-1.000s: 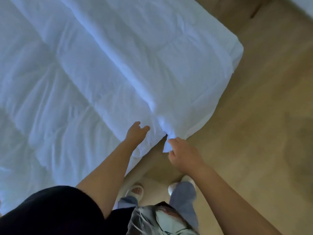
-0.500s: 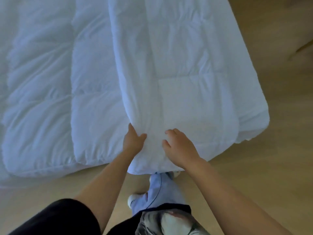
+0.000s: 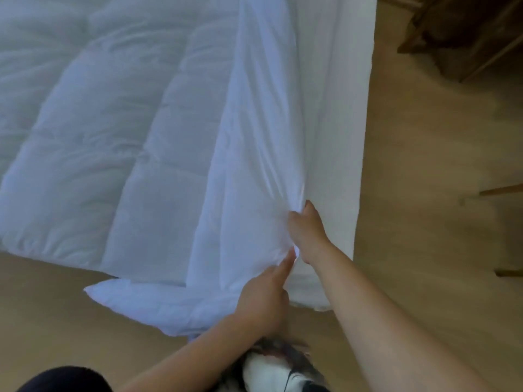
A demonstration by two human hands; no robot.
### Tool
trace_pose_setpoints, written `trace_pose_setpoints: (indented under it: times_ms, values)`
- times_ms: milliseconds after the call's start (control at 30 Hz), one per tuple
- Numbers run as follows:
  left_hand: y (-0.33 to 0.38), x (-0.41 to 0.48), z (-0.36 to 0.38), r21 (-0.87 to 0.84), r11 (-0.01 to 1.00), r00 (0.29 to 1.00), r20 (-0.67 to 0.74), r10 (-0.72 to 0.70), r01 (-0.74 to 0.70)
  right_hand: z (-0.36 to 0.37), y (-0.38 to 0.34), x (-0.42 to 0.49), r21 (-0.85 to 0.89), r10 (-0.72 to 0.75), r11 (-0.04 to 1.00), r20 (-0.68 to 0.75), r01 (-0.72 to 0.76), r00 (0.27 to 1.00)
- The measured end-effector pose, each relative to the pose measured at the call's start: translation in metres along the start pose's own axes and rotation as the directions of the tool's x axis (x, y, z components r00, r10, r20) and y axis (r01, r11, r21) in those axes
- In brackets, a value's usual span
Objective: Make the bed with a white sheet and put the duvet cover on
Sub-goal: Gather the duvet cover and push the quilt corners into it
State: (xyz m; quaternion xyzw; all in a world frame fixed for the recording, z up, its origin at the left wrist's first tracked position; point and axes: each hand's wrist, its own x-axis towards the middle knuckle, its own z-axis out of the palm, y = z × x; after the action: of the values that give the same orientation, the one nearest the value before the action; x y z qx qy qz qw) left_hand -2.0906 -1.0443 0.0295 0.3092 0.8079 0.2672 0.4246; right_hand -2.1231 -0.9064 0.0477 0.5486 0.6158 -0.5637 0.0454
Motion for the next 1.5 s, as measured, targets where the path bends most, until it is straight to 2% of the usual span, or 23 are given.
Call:
trace_pose_setpoints:
  times_ms: [167, 367, 467, 500, 567, 633, 667, 733, 767, 833, 867, 900, 967, 1033, 1100, 1167, 1233, 1267, 1300, 1367, 1433, 1467, 1500]
  values:
    - [0.064, 0.033, 0.068, 0.001, 0.999, 0.999, -0.031, -0.037, 0.037, -0.083, 0.032, 0.029, 0.005, -0.009, 1.0, 0.01, 0.009, 1.0]
    - [0.163, 0.065, 0.161, -0.021, 0.999, 0.987, -0.156, -0.042, 0.039, -0.228, 0.068, 0.052, -0.11, -0.195, 0.973, 0.097, 0.205, 0.976]
    - [0.227, 0.072, 0.197, -0.2, 0.979, 0.987, -0.148, -0.063, 0.033, -0.302, 0.086, 0.05, -0.135, -0.254, 0.954, 0.102, 0.266, 0.962]
    - [0.245, 0.078, 0.202, -0.294, 0.956, 0.972, -0.214, -0.094, 0.028, -0.326, 0.092, 0.049, -0.157, -0.273, 0.944, 0.128, 0.292, 0.953]
    - [0.276, 0.104, 0.204, -0.427, 0.904, 0.89, -0.402, -0.217, 0.028, -0.367, 0.105, 0.043, -0.215, -0.321, 0.903, 0.237, 0.372, 0.917]
    - [0.304, 0.144, 0.192, -0.418, 0.902, 0.79, -0.515, -0.332, 0.106, -0.391, 0.115, 0.041, -0.264, -0.351, 0.843, 0.391, 0.469, 0.851]
    - [0.317, 0.167, 0.183, -0.379, 0.905, 0.771, -0.512, -0.379, 0.194, -0.399, 0.118, 0.041, -0.304, -0.332, 0.816, 0.45, 0.492, 0.829]
    - [0.34, 0.216, 0.161, -0.261, 0.885, 0.779, -0.422, -0.464, 0.385, -0.41, 0.12, 0.051, -0.395, -0.274, 0.744, 0.554, 0.538, 0.786]
    - [0.348, 0.239, 0.149, -0.227, 0.875, 0.788, -0.382, -0.483, 0.427, -0.416, 0.118, 0.06, -0.431, -0.243, 0.703, 0.602, 0.566, 0.76]
    - [0.361, 0.272, 0.137, -0.192, 0.899, 0.832, -0.34, -0.438, 0.394, -0.432, 0.104, 0.084, -0.453, -0.151, 0.707, 0.653, 0.543, 0.742]
    - [0.367, 0.284, 0.137, -0.165, 0.923, 0.861, -0.335, -0.384, 0.348, -0.441, 0.093, 0.101, -0.409, -0.139, 0.754, 0.665, 0.514, 0.733]
    - [0.372, 0.292, 0.138, -0.143, 0.938, 0.882, -0.322, -0.344, 0.315, -0.45, 0.076, 0.12, -0.337, -0.154, 0.825, 0.638, 0.454, 0.754]
    - [0.38, 0.3, 0.138, -0.134, 0.946, 0.901, -0.291, -0.321, 0.294, -0.464, 0.036, 0.169, -0.127, -0.219, 0.945, 0.44, 0.302, 0.871]
    - [0.388, 0.302, 0.138, -0.085, 0.95, 0.912, -0.268, -0.311, 0.299, -0.474, -0.002, 0.222, -0.115, -0.223, 0.957, 0.3, 0.267, 0.928]
    - [0.397, 0.299, 0.138, 0.008, 0.96, 0.92, -0.287, -0.266, 0.28, -0.468, -0.047, 0.262, -0.159, -0.175, 0.952, 0.424, 0.263, 0.889]
    - [0.417, 0.293, 0.138, 0.131, 0.967, 0.949, -0.259, -0.178, 0.218, -0.444, -0.089, 0.293, -0.106, -0.133, 0.968, 0.548, 0.226, 0.826]
    - [0.427, 0.293, 0.135, 0.173, 0.971, 0.979, -0.148, -0.139, 0.164, -0.418, -0.121, 0.305, -0.011, -0.22, 0.961, 0.577, 0.278, 0.786]
    - [0.427, 0.294, 0.126, 0.108, 0.973, 0.975, -0.107, -0.193, 0.205, -0.409, -0.133, 0.307, -0.045, -0.281, 0.93, 0.548, 0.364, 0.788]
    - [0.426, 0.298, 0.11, -0.055, 0.959, 0.954, -0.095, -0.283, 0.279, -0.403, -0.14, 0.31, -0.097, -0.334, 0.887, 0.54, 0.451, 0.773]
    - [0.42, 0.317, 0.067, -0.491, 0.802, 0.848, -0.211, -0.487, 0.339, -0.406, -0.147, 0.312, -0.14, -0.415, 0.808, 0.555, 0.573, 0.721]
    - [0.416, 0.358, 0.022, -0.722, 0.647, 0.679, -0.348, -0.646, 0.245, -0.42, -0.151, 0.309, -0.105, -0.425, 0.777, 0.64, 0.62, 0.64]
    - [0.42, 0.382, 0.003, -0.781, 0.591, 0.641, -0.35, -0.683, 0.204, -0.427, -0.155, 0.307, -0.094, -0.405, 0.771, 0.69, 0.629, 0.6]
    - [0.427, 0.407, -0.015, -0.83, 0.534, 0.635, -0.327, -0.699, 0.16, -0.433, -0.159, 0.31, -0.091, -0.393, 0.748, 0.737, 0.657, 0.55]
